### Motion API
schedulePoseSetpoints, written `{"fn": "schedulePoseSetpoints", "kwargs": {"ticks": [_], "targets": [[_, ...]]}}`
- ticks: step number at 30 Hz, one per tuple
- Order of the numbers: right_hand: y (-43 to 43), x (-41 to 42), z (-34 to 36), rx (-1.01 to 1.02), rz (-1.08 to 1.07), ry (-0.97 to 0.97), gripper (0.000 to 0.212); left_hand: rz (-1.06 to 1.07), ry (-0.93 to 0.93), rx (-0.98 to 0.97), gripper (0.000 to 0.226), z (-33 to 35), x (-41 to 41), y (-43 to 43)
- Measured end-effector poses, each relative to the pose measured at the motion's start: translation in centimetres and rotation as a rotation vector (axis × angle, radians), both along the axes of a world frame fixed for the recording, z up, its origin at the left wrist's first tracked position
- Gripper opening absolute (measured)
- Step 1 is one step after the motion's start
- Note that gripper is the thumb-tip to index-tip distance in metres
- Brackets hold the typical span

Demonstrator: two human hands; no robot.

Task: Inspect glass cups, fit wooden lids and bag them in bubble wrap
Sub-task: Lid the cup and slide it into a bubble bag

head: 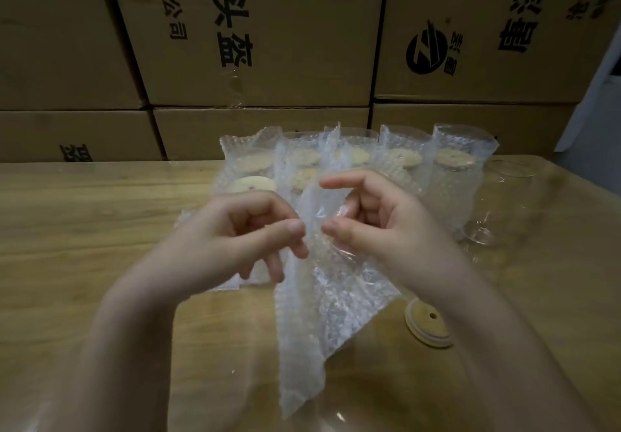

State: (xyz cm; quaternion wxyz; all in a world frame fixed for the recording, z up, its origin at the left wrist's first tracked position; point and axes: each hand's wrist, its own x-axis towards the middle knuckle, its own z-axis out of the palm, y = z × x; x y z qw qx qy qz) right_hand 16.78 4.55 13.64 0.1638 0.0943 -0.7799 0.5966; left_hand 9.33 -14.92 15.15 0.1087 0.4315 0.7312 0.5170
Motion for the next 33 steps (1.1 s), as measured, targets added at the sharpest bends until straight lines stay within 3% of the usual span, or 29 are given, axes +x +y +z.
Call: {"fn": "schedulePoseSetpoints", "kwargs": {"ticks": [5, 10, 14, 17, 19, 21, 26, 29, 33], "targets": [[-2.2, 0.1, -0.6, 0.113, -0.049, 0.159, 0.045, 0.240, -0.034, -0.064, 0.040, 0.2, 1.0, 1.7], [-3.2, 0.1, -0.8, 0.168, -0.075, 0.209, 0.048, 0.366, -0.039, -0.032, 0.025, 0.5, 1.5, 1.8], [-3.3, 0.2, -0.8, 0.176, -0.072, 0.202, 0.035, 0.445, -0.046, -0.058, 0.011, 0.6, 1.4, 1.5], [-3.1, 0.4, -0.6, 0.159, -0.089, 0.206, 0.021, 0.512, -0.048, -0.052, 0.009, 0.9, 1.3, 1.0], [-2.7, 0.6, -0.2, 0.164, -0.137, 0.212, 0.024, 0.568, -0.015, -0.042, 0.014, 1.2, 1.4, 0.6], [-2.5, 0.9, 0.1, 0.284, -0.216, 0.219, 0.026, 0.622, 0.039, -0.033, 0.017, 1.5, 1.7, 0.3], [-2.5, 2.0, 0.7, 0.917, -0.454, 0.131, 0.025, 0.760, 0.214, 0.010, 0.019, 2.1, 3.0, 0.2], [-3.2, 2.6, 1.1, 0.993, -0.532, 0.137, 0.025, 0.777, 0.275, 0.042, 0.020, 2.1, 3.7, 1.1], [-3.7, 2.8, 1.8, 0.917, -0.484, 0.419, 0.013, 0.762, 0.423, 0.053, 0.019, 1.6, 4.7, 3.2]]}}
